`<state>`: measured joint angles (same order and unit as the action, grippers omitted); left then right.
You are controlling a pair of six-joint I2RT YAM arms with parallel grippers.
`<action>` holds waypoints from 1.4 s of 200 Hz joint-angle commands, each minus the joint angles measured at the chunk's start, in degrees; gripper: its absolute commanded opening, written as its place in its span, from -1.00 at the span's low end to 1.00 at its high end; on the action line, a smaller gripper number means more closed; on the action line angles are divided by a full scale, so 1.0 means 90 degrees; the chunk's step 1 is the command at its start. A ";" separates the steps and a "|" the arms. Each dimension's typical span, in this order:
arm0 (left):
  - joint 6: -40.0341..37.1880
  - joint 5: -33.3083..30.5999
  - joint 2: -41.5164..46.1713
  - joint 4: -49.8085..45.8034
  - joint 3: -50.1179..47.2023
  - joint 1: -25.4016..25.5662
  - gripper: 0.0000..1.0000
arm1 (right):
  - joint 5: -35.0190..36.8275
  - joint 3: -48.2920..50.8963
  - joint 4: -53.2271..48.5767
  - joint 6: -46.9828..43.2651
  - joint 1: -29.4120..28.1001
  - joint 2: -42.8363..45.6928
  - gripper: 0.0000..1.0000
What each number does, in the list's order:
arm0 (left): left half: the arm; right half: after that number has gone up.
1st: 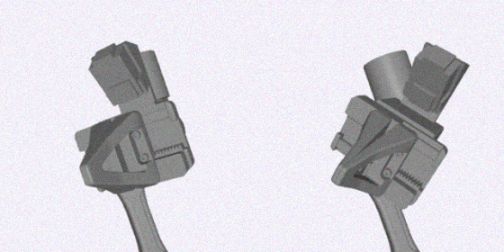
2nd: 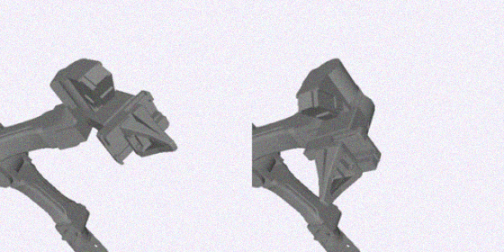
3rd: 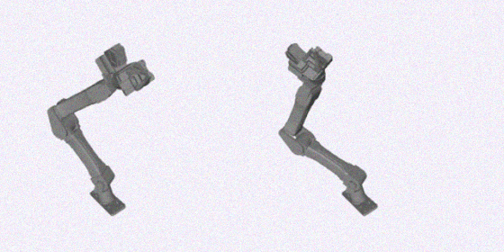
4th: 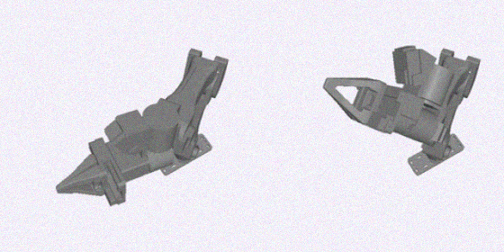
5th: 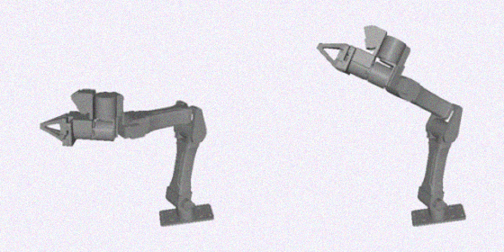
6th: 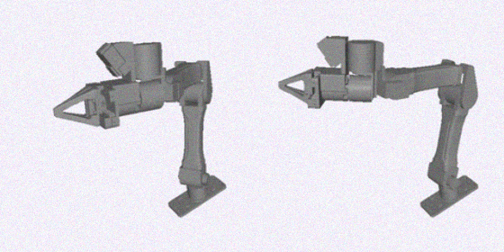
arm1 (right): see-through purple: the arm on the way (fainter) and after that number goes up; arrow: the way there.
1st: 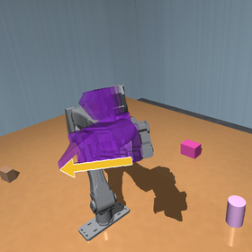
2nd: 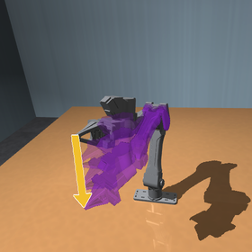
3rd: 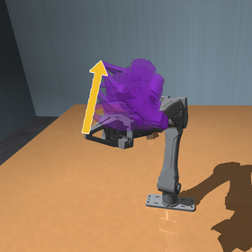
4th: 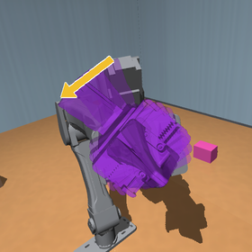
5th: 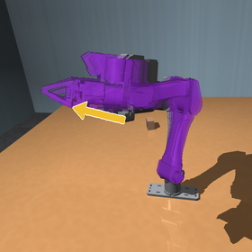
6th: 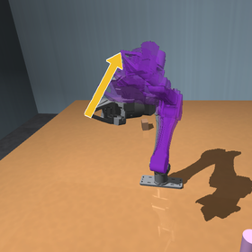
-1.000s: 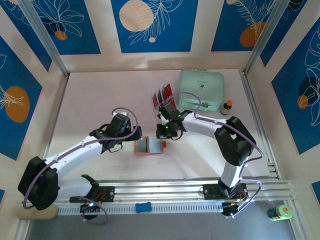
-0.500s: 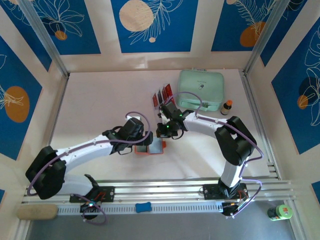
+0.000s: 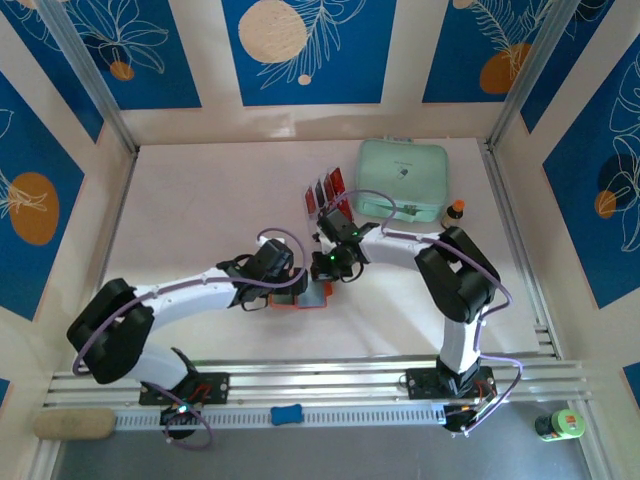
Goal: Put the credit cards into the card holder
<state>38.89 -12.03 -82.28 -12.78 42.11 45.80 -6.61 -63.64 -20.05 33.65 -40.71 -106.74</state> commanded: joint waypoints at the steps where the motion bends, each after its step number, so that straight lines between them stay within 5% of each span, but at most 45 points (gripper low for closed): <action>1: -0.0131 -0.0037 -0.0142 0.0061 -0.0126 0.0066 1.00 | -0.0294 -0.0063 0.0103 0.0133 -0.0133 -0.0184 -0.98; 143: -0.0297 -0.0235 -0.0466 0.0159 -0.0425 0.0050 0.86 | -0.0462 -0.0061 0.0253 0.0397 -0.0115 -0.0087 -0.98; 207: -0.0183 -0.0274 -0.0312 0.0271 -0.0591 0.0064 0.84 | -0.0218 0.0332 0.0389 0.0726 -0.0067 0.0425 -0.44; 280: -0.0142 -0.0306 -0.0261 0.0306 -0.0635 0.0064 0.85 | -0.0651 0.0342 0.0689 0.0953 -0.0042 0.0002 -0.38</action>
<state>37.21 -13.74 -85.30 -8.93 37.74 46.00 -9.50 -60.45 -14.57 40.95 -41.54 -104.81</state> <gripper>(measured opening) 0.924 0.308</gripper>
